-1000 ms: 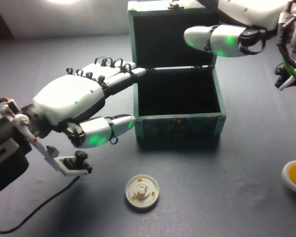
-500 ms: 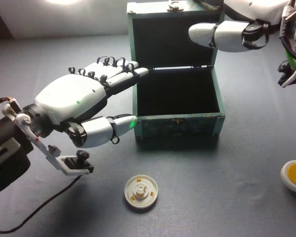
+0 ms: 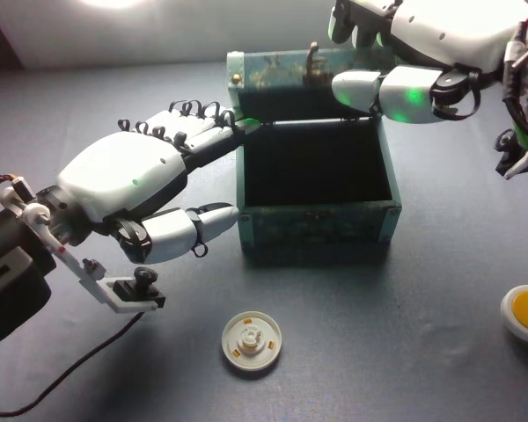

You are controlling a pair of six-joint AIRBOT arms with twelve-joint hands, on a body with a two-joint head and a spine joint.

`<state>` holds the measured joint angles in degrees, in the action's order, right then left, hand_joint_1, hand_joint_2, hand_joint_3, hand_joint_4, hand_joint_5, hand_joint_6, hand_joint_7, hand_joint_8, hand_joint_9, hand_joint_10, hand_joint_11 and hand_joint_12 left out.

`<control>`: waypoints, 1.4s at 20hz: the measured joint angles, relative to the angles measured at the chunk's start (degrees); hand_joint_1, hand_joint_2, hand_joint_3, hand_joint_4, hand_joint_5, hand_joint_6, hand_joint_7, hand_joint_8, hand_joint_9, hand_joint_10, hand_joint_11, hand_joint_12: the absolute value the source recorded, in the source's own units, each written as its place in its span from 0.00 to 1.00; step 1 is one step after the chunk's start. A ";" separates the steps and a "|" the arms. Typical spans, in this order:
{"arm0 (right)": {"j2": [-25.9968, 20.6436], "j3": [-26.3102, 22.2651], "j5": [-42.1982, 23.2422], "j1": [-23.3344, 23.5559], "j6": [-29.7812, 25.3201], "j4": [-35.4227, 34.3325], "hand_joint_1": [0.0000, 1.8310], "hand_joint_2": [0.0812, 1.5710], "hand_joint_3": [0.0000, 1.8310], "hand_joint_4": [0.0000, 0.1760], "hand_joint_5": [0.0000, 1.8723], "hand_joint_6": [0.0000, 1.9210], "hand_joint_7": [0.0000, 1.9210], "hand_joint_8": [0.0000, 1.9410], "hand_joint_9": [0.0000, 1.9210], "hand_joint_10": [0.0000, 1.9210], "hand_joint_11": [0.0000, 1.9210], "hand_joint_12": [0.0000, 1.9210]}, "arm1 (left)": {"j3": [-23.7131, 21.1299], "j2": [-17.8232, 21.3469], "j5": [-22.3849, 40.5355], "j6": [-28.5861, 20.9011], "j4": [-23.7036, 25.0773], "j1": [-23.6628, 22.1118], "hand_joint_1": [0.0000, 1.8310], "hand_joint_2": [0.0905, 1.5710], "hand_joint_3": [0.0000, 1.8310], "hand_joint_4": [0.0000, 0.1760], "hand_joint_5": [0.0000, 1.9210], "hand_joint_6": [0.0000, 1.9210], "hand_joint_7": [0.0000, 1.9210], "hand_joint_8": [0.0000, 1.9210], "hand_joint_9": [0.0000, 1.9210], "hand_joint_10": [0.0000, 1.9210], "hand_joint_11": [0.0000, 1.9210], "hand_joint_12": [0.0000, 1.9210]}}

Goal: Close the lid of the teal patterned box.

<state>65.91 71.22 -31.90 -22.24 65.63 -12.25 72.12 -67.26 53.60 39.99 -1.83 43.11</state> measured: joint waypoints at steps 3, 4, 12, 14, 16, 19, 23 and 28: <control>-2.08 -2.36 -2.89 -1.68 -0.02 0.35 0.04 0.88 0.00 0.00 0.00 0.66 0.12 0.59 0.10 0.82 0.13 1.00 | -0.31 0.13 0.48 0.00 -0.17 0.50 0.21 0.91 0.00 0.07 0.07 0.00 0.04 0.00 0.04 0.00 0.00 0.35; -2.58 -3.08 -3.74 -2.29 0.00 0.46 0.03 0.87 0.00 0.00 0.00 0.63 0.11 0.57 0.09 0.81 0.11 1.00 | -0.66 0.22 0.83 0.00 -0.39 0.87 0.19 0.91 0.00 0.05 0.07 0.00 0.04 0.00 0.04 0.00 0.00 0.33; -7.91 -9.51 -11.87 -7.52 -0.50 2.47 0.02 0.87 0.00 0.00 0.00 0.40 0.08 0.29 0.01 0.61 0.00 0.96 | -2.78 1.14 3.63 -0.44 -1.36 4.48 0.07 0.88 0.00 0.33 0.12 0.01 0.12 0.01 0.12 0.02 0.00 0.63; -10.51 -11.17 -15.96 -9.81 -2.10 2.62 0.03 0.86 0.00 0.00 0.00 0.46 0.04 0.34 0.00 0.55 0.00 0.95 | -3.28 1.62 4.96 -0.46 -1.64 5.01 0.08 0.90 0.00 0.18 0.16 0.03 0.19 0.02 0.18 0.05 0.00 0.72; -12.02 -12.17 -19.52 -11.91 -3.15 2.43 0.00 0.87 0.00 0.00 0.00 0.44 0.03 0.25 0.00 0.37 0.00 0.85 | -3.39 1.84 5.40 -0.46 -1.51 5.16 0.11 0.89 0.00 0.10 0.21 0.05 0.25 0.04 0.24 0.08 0.00 0.78; -13.60 -13.86 -24.87 -15.37 -5.51 2.67 0.00 0.89 0.00 0.00 0.00 0.45 0.09 0.23 0.00 0.48 0.00 0.89 | -3.61 1.84 5.73 -0.50 -1.77 5.90 0.15 0.89 0.00 0.18 0.27 0.18 0.36 0.08 0.21 0.47 0.06 0.89; -14.97 -15.30 -30.18 -18.12 -6.93 2.58 0.00 0.89 0.00 0.00 0.00 0.47 0.06 0.41 0.00 0.63 0.00 0.96 | -3.80 2.34 6.62 -0.68 -2.23 5.99 0.33 0.91 0.00 0.99 0.22 0.93 0.28 0.71 0.28 0.87 0.27 1.00; -17.00 -17.05 -35.28 -21.31 -7.89 1.60 0.00 0.88 0.00 0.00 0.00 0.41 0.03 0.42 0.01 0.66 0.00 0.97 | -5.49 4.11 10.21 -0.59 -2.05 6.95 0.34 0.91 0.00 1.00 0.22 0.94 0.27 0.72 0.27 0.86 0.26 1.00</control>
<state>48.90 54.17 -67.18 -43.55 57.74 -10.66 66.63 -63.16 63.81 39.40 -3.88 50.06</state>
